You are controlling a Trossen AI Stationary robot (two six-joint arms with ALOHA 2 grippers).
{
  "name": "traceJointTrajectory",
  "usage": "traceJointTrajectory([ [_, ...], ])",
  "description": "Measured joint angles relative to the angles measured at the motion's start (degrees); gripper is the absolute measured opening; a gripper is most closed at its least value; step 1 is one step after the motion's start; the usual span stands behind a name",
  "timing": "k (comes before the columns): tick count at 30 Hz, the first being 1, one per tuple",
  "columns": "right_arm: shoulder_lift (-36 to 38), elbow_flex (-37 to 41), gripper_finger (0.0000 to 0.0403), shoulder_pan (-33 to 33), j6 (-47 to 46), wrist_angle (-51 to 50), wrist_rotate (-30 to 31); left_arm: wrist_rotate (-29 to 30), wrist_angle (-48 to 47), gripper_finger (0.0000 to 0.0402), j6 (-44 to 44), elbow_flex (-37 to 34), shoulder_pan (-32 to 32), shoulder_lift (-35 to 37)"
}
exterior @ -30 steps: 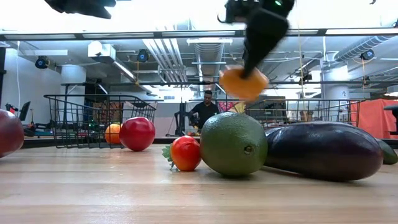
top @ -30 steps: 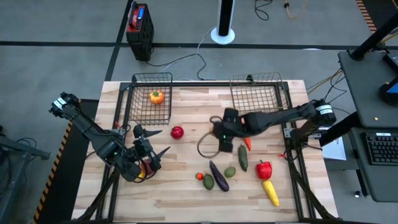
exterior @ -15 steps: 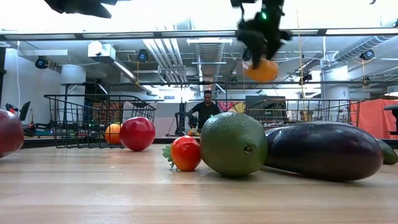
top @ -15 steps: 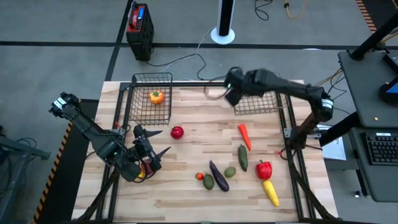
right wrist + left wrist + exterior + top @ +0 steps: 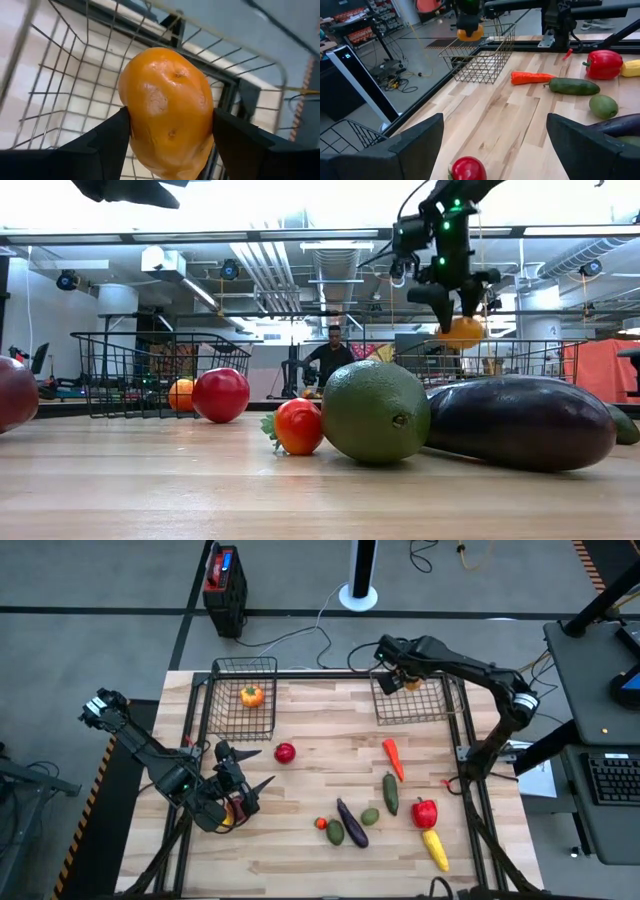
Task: Sort produce into baskets
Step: Put the potato into the right wire basket
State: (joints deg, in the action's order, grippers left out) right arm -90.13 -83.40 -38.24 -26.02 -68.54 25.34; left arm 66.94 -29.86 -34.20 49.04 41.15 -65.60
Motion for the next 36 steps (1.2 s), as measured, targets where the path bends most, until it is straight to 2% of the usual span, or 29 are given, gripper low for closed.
traceJointTrajectory([
  [5, 0.0, 3.9, 0.0249, -2.3, 0.2, 2.6, -4.6, 0.0, 0.3, 0.0333, 0.0, 0.0, 0.0, 0.0],
  [13, -0.1, 9.7, 0.0249, -6.3, 0.3, 6.2, -7.8, 0.0, 0.5, 0.0333, -0.1, 0.0, 0.0, 0.0],
  [22, -0.1, 12.1, 0.0249, -10.7, -0.2, 9.3, -10.8, 0.0, 0.6, 0.0333, -0.1, 0.0, 0.0, 0.0],
  [28, -0.1, 13.7, 0.0249, -13.9, 0.1, 12.3, -15.9, -0.1, 0.7, 0.0333, -0.1, 0.0, 0.0, 0.0],
  [36, -0.1, 15.1, 0.0249, -15.4, 0.2, 14.4, -19.3, -0.1, 0.7, 0.0333, -0.1, 0.0, 0.0, 0.0],
])
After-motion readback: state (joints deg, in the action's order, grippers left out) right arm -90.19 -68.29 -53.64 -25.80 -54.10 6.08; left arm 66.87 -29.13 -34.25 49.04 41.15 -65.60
